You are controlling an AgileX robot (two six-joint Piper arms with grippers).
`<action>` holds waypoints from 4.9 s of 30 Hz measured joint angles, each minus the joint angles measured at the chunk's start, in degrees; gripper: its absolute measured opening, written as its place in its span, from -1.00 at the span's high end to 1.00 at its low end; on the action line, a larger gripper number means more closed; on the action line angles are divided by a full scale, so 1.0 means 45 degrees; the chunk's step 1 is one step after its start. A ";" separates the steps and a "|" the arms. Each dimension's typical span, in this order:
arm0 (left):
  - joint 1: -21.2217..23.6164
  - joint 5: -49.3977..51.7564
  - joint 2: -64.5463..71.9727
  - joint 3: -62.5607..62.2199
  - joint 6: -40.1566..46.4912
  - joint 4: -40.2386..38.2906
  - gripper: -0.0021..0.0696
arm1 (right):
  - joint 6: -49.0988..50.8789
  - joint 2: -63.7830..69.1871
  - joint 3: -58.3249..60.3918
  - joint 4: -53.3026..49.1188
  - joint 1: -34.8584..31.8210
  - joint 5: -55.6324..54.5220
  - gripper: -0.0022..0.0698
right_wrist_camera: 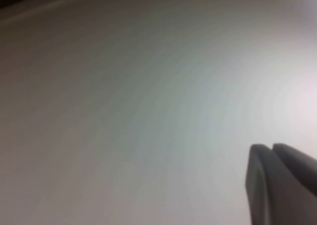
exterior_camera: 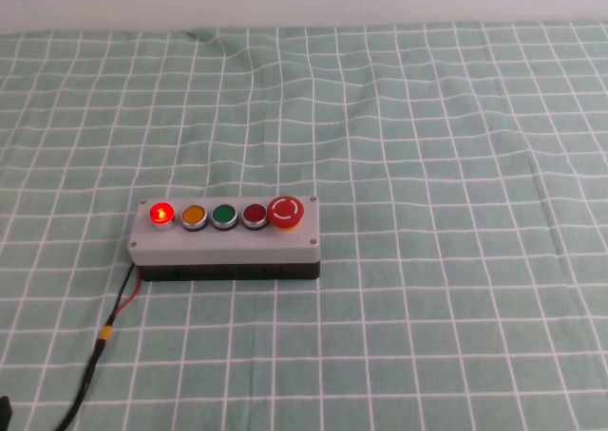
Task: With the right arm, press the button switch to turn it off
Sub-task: 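Press the lit red button on the button box to turn it off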
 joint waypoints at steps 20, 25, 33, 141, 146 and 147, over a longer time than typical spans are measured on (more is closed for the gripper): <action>0.0000 0.0000 0.0000 0.0000 0.0000 0.0000 0.95 | -0.0342 0.7099 -0.2742 0.2463 -0.0021 1.0865 0.98; 0.0000 0.0000 0.0000 0.0000 0.0000 0.0000 0.95 | -0.3496 0.8774 -0.2742 0.5297 -0.0021 1.1133 0.98; 0.0000 0.0000 0.0000 0.0000 0.0000 0.0000 0.95 | -1.2787 1.1283 -0.2762 1.2453 -0.0021 1.1740 0.98; 0.0000 0.0000 0.0000 0.0000 0.0000 -0.0051 0.95 | -0.5780 2.3040 -2.3181 -0.0317 1.0732 1.8628 0.97; 0.0000 0.0000 0.0000 0.0000 0.0000 -0.0051 0.95 | -0.5780 2.1419 -2.2160 -0.0321 1.0732 1.8877 0.97; 0.0000 0.0000 0.0000 0.0000 0.0000 -0.0051 0.95 | -0.5780 2.0981 -2.1599 -0.0343 1.0732 1.8839 0.97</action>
